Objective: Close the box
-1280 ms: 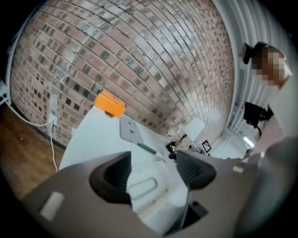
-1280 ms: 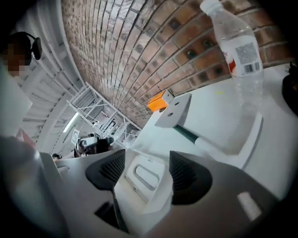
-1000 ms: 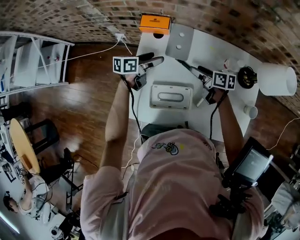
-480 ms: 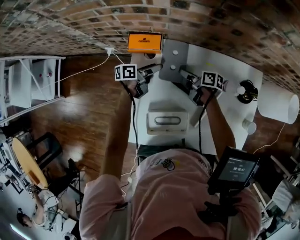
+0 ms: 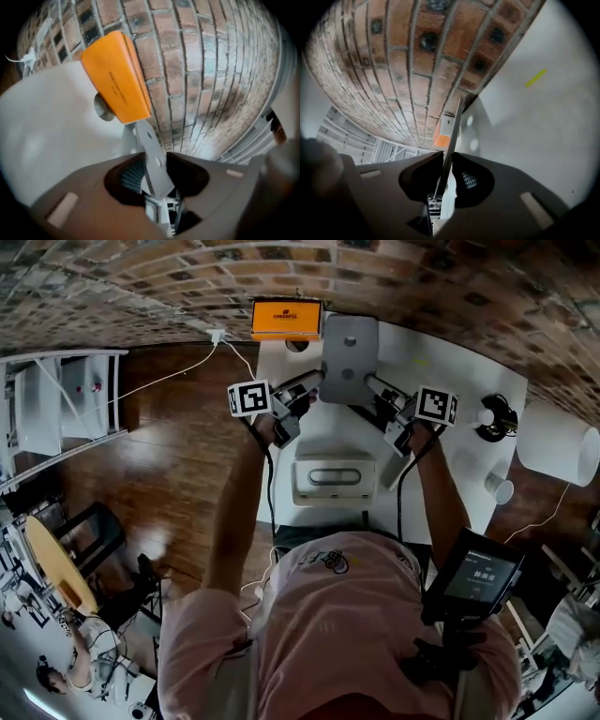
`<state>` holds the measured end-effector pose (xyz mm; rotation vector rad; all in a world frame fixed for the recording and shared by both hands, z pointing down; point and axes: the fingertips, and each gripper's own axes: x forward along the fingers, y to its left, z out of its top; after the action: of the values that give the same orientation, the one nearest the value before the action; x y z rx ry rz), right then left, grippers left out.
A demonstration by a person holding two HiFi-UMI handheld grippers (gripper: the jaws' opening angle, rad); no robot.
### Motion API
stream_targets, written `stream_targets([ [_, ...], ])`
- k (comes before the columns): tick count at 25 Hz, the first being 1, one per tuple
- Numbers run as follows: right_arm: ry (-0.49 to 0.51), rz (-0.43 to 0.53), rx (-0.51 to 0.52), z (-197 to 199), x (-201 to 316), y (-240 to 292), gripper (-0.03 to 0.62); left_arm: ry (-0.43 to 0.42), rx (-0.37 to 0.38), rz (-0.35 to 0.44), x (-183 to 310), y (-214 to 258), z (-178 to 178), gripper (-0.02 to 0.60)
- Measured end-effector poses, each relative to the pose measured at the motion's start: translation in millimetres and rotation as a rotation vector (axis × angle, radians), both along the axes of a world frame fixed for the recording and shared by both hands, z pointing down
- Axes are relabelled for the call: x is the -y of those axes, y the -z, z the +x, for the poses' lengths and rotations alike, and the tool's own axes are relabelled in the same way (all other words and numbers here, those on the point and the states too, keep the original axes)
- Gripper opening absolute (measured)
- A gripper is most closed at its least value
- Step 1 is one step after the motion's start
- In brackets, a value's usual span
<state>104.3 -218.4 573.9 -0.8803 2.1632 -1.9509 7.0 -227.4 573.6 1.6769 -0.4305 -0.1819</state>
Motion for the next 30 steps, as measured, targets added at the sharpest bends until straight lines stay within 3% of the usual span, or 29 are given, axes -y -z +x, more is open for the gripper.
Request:
stream_targets([
  [2, 0.019, 0.054, 0.028, 1.6, -12.7, 35.7, 0.054, 0.012, 0.004, 0.031, -25.5, 25.6, -0.1, 0.138],
  [4, 0.071, 0.135, 0.052, 2.4, -28.4, 75.2, 0.052, 0.014, 0.027, 0.127, -52.4, 56.3, -2.5, 0.146],
  [6, 0.154, 0.219, 0.039, -1.3, -48.2, 112.3, 0.049, 0.012, -0.011, 0.233, -84.2, 99.7, -1.7, 0.146],
  [8, 0.283, 0.302, -0.024, -15.6, -74.4, 139.2, 0.048, -0.013, -0.099, 0.312, -125.0, 146.5, 6.3, 0.073],
  [9, 0.361, 0.339, -0.064, -25.3, -91.0, 145.6, 0.052, -0.034, -0.132, 0.338, -147.8, 163.9, 13.2, 0.071],
  [12, 0.585, 0.395, -0.134, -46.0, -149.4, 144.6, 0.049, -0.135, -0.1, 0.4, -222.5, 179.7, 42.4, 0.072],
  [15, 0.679, 0.338, -0.106, -47.0, -200.3, 132.2, 0.049, -0.202, -0.002, 0.454, -282.5, 168.3, 60.5, 0.072],
  [17, 0.694, 0.312, -0.09, -46.0, -224.2, 127.9, 0.049, -0.187, 0.047, 0.482, -303.9, 165.9, 53.3, 0.072],
  [20, 0.745, 0.297, -0.05, -45.2, -252.4, 130.7, 0.049, -0.106, 0.133, 0.495, -324.8, 170.8, 22.5, 0.072],
  [25, 0.928, 0.228, -0.04, -43.3, -272.5, 114.6, 0.049, 0.035, 0.246, 0.448, -351.8, 164.0, -40.6, 0.073],
  [30, 0.997, 0.106, -0.063, -47.1, -259.3, 81.1, 0.049, 0.146, 0.247, 0.402, -370.4, 154.1, -67.9, 0.072],
])
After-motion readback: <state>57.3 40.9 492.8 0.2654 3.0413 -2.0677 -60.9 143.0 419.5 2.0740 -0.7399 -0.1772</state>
